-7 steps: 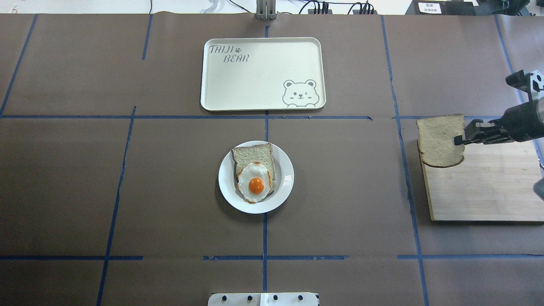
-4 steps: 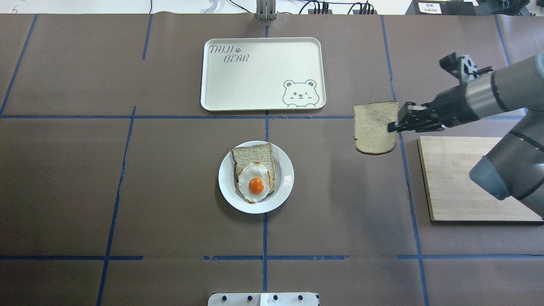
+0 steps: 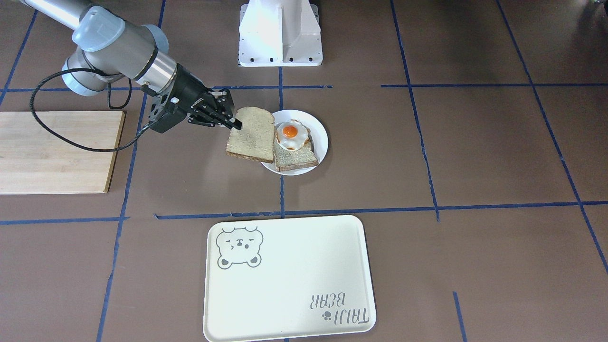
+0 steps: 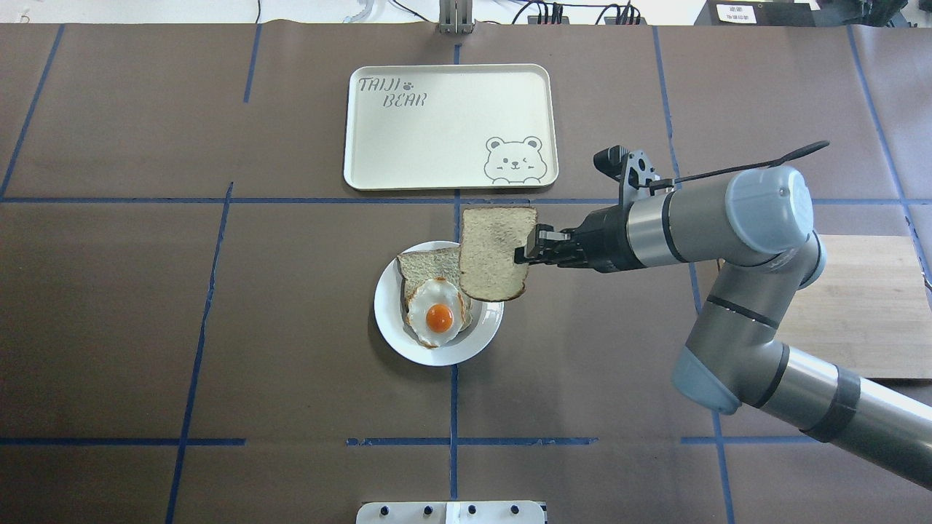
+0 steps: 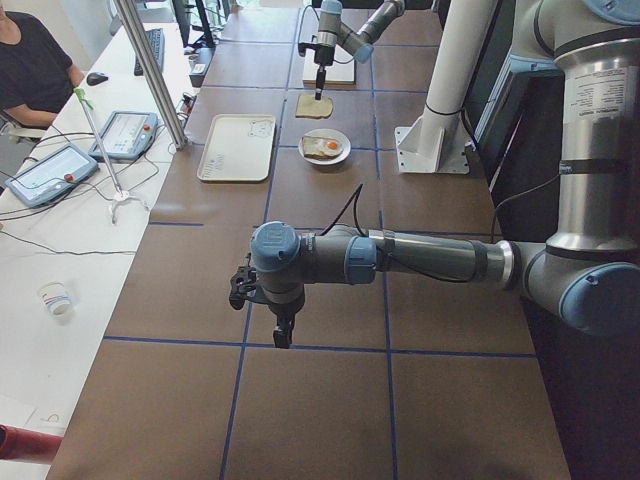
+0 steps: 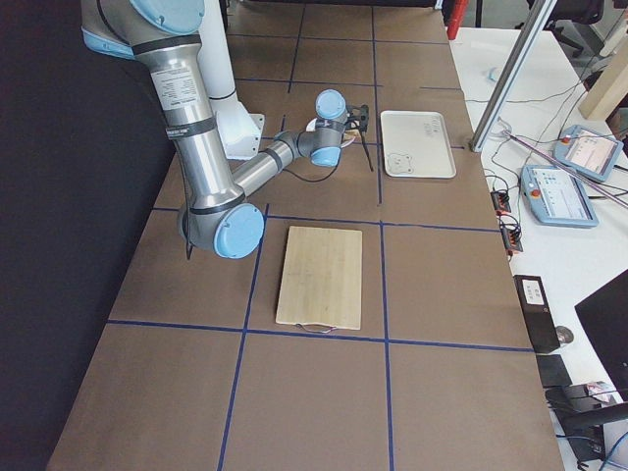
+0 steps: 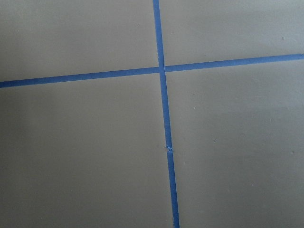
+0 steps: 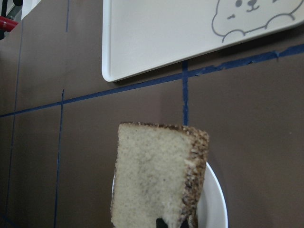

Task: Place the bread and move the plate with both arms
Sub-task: 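Carry the bread slice with the right gripper over the egg plate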

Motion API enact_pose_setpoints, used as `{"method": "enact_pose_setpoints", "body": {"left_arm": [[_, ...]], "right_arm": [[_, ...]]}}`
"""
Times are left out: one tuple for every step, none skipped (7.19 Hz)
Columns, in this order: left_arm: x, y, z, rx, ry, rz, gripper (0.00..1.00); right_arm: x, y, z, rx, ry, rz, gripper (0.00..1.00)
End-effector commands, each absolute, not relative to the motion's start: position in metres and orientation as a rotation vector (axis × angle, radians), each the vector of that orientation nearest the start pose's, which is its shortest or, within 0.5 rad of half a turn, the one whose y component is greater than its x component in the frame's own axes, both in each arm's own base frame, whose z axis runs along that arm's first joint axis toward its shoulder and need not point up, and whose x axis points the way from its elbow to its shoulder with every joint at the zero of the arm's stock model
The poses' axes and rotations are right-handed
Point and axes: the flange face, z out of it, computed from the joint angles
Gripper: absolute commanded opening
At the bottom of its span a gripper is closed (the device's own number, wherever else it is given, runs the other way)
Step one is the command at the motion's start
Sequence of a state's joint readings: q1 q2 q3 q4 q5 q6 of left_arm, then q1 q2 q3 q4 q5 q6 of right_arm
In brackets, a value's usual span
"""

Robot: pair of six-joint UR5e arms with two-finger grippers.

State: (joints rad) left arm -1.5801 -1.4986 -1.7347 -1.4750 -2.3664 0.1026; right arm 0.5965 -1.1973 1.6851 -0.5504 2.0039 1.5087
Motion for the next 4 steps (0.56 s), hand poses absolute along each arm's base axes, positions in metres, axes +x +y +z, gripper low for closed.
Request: {"method": "enact_pose_setpoints", "body": {"left_arm": [[-0.066,-0.459,0.621,0.038,0.795,0.085,1.00],[-0.066,-0.459,0.620,0.041,0.795,0.086,1.00],[-0.066,-0.459,0.620,0.040,0.795,0.085,1.00],[-0.066,-0.459,0.621,0.040,0.795,0.085,1.00]], "right_arm": [[-0.483,-0.403,0.302,0.168,-1.562,0.063,0.00],[-0.499,-0.401,0.292,0.177,-1.570,0.062,0.00],[-0.517,-0.397,0.284,0.182,-1.575,0.059,0.00],[-0.520,-0.395,0.282,0.182,-1.574,0.058,0.00]]}}
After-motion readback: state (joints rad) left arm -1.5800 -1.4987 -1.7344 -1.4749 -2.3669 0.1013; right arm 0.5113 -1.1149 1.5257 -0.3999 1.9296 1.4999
